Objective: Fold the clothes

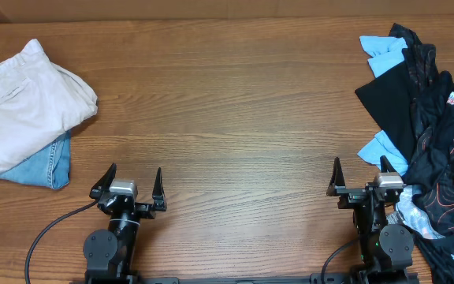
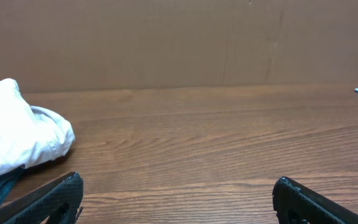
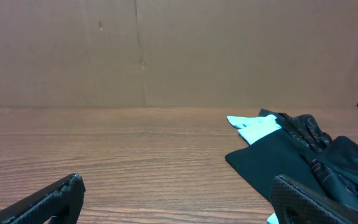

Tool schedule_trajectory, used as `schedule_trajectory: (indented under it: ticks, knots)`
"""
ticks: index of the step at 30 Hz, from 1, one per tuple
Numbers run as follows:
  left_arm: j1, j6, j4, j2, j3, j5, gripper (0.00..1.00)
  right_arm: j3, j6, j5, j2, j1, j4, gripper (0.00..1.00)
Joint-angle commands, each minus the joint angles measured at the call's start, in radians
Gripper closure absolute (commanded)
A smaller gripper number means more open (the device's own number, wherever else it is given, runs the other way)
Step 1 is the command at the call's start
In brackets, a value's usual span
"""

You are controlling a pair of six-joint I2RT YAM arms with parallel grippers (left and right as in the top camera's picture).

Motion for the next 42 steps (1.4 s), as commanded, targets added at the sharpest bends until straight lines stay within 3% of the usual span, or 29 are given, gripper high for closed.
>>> schedule_trajectory:
  ticks: [1,15,20,26,32,42]
  knots:
    - [0.008,-0.009,-0.002,-0.007,-0.003,-0.003,0.0,-0.01,0.0,0.006,-0.012,-0.003,0.004,0.0]
    - [0.008,-0.01,0.006,-0.007,-0.003,0.0,0.0,-0.01,0.009,0.006,-0.012,-0.003,0.005,0.0]
    - [0.008,-0.054,0.0,-0.007,0.003,0.0,0.0,0.002,0.111,0.007,-0.012,-0.003,-0.01,0.0]
    - [0.008,-0.074,-0.109,-0.004,0.117,0.0,0.0,0.113,0.11,0.048,0.018,-0.003,-0.115,0.0]
    - [0.008,-0.073,-0.204,0.09,0.285,0.0,0.0,0.287,0.193,0.056,0.172,-0.003,-0.185,0.0]
    - [0.008,-0.069,-0.418,0.482,0.633,0.001,0.0,0.69,0.187,0.055,0.596,-0.003,-0.43,0.0]
